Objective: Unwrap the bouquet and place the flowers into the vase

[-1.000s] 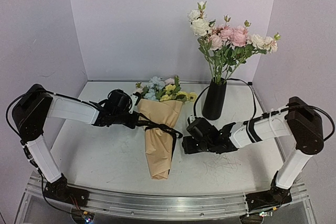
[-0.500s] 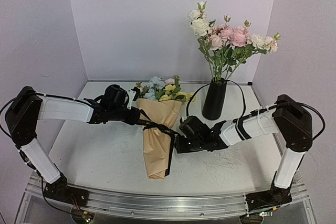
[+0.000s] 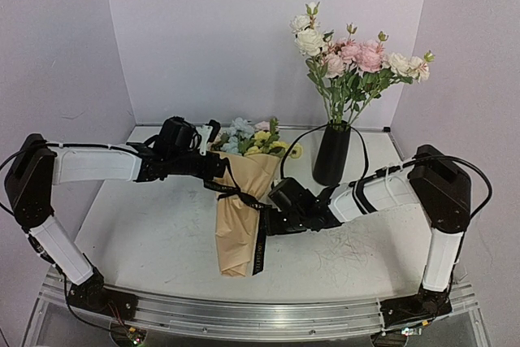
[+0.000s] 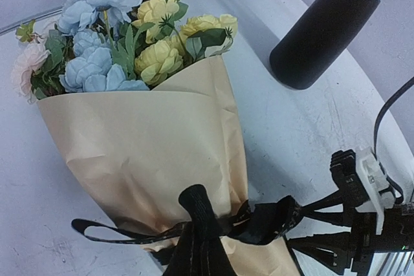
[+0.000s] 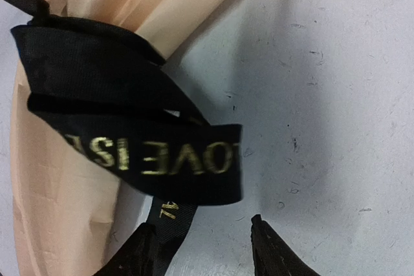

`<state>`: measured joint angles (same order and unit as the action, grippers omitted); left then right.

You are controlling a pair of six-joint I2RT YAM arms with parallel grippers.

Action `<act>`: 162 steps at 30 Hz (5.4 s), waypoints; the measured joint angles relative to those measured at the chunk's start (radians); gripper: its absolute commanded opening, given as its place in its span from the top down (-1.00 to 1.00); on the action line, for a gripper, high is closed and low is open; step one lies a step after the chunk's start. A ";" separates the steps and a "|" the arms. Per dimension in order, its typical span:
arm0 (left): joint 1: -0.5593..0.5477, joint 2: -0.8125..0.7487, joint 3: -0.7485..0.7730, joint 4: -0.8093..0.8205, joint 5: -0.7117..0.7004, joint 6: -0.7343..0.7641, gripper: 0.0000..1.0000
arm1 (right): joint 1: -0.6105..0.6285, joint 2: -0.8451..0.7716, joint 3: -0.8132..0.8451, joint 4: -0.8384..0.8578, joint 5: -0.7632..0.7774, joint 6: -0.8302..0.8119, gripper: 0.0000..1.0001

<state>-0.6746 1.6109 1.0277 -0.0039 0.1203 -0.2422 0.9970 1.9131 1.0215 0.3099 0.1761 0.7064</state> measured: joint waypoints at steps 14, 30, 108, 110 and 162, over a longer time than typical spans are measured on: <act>0.000 -0.011 0.035 -0.025 0.019 -0.025 1.00 | 0.053 0.091 0.152 -0.119 0.078 -0.037 -0.11; 0.000 -0.011 0.035 -0.049 0.015 -0.024 1.00 | 0.121 0.139 0.204 -0.169 0.111 -0.085 0.11; 0.249 -0.398 -0.329 -0.182 -0.657 -0.508 1.00 | -0.587 -0.467 -0.333 -0.295 0.313 0.042 1.00; 0.252 -0.394 -0.329 -0.203 -0.687 -0.532 1.00 | -0.613 -0.482 -0.336 -0.296 0.311 0.041 1.00; -0.014 -0.216 -0.275 0.069 -0.142 0.014 -0.96 | -0.402 -0.634 -0.368 0.019 -0.271 -0.382 -0.65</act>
<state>-0.6887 1.3953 0.7529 0.0648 -0.0218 -0.2279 0.5948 1.2795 0.6533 0.3291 -0.0949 0.3247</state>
